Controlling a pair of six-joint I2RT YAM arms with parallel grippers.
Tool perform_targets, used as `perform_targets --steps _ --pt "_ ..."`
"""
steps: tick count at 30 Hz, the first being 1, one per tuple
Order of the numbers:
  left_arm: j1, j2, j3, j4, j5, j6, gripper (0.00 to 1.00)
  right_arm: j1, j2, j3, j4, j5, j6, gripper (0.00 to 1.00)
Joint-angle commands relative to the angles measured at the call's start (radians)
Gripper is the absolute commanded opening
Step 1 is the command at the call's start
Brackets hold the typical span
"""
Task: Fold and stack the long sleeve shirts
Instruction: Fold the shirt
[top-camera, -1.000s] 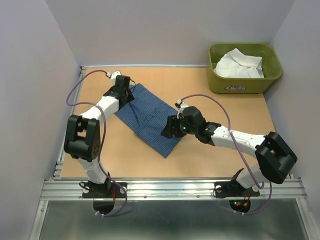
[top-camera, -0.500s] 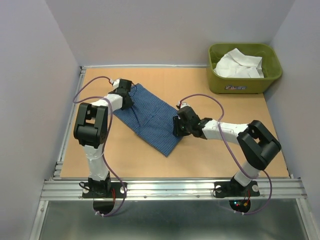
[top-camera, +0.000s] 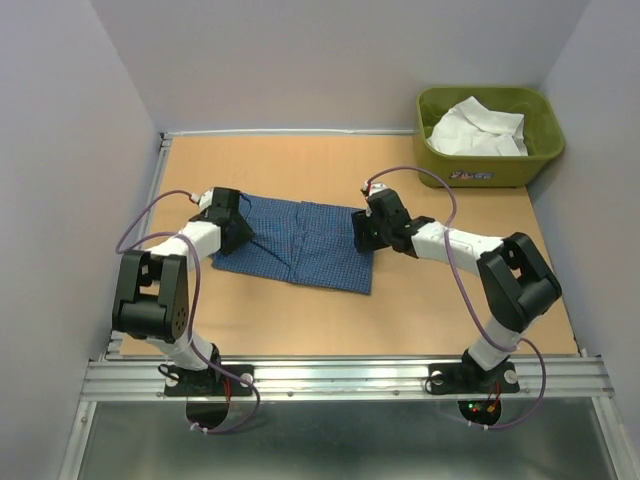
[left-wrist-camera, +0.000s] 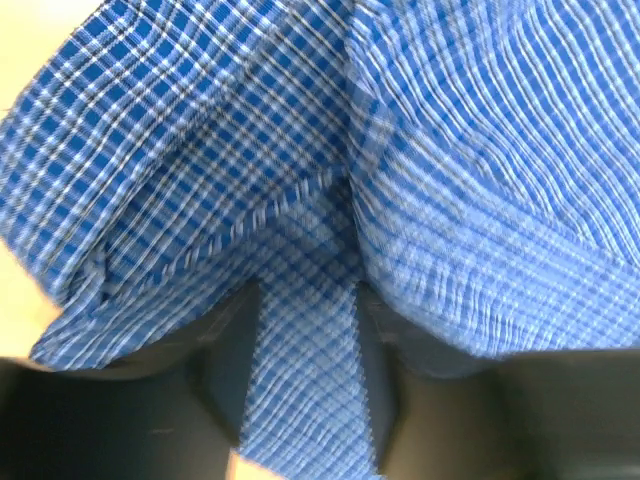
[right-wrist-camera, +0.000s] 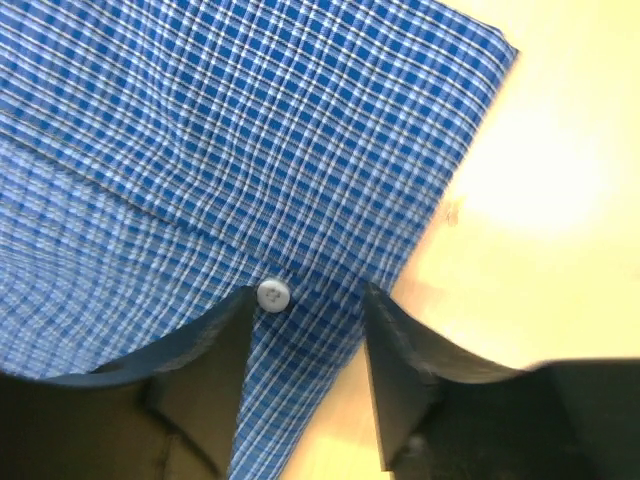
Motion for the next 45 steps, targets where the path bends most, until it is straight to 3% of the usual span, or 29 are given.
perform_targets --steps 1,3,5,10,14,21,30,43,45 --pt "-0.018 -0.173 -0.011 -0.089 0.014 0.012 0.60 -0.004 -0.123 0.073 -0.038 0.006 -0.007 0.67" --pt "-0.091 -0.271 0.003 -0.094 -0.029 0.020 0.73 -0.005 -0.199 0.070 -0.063 0.044 0.016 0.89" --pt "-0.171 -0.325 0.026 -0.097 -0.073 0.027 0.83 -0.008 -0.265 0.069 -0.112 0.101 0.028 0.99" --pt "-0.469 -0.389 0.077 -0.088 -0.208 0.066 0.96 -0.030 -0.381 0.050 -0.221 0.222 0.091 1.00" --pt "-0.740 -0.282 0.133 -0.074 -0.320 0.134 0.98 -0.048 -0.491 -0.018 -0.285 0.392 0.156 1.00" --pt "-1.032 -0.042 0.271 -0.077 -0.481 0.292 0.98 -0.181 -0.617 -0.107 -0.390 0.412 0.225 1.00" --pt "-1.152 0.224 0.400 -0.082 -0.525 0.414 0.92 -0.234 -0.736 -0.200 -0.437 0.368 0.275 1.00" --pt "-1.155 0.358 0.423 -0.145 -0.512 0.441 0.77 -0.237 -0.783 -0.249 -0.431 0.293 0.304 1.00" --pt "-1.155 0.368 0.423 -0.151 -0.512 0.438 0.69 -0.238 -0.777 -0.252 -0.419 0.268 0.309 1.00"
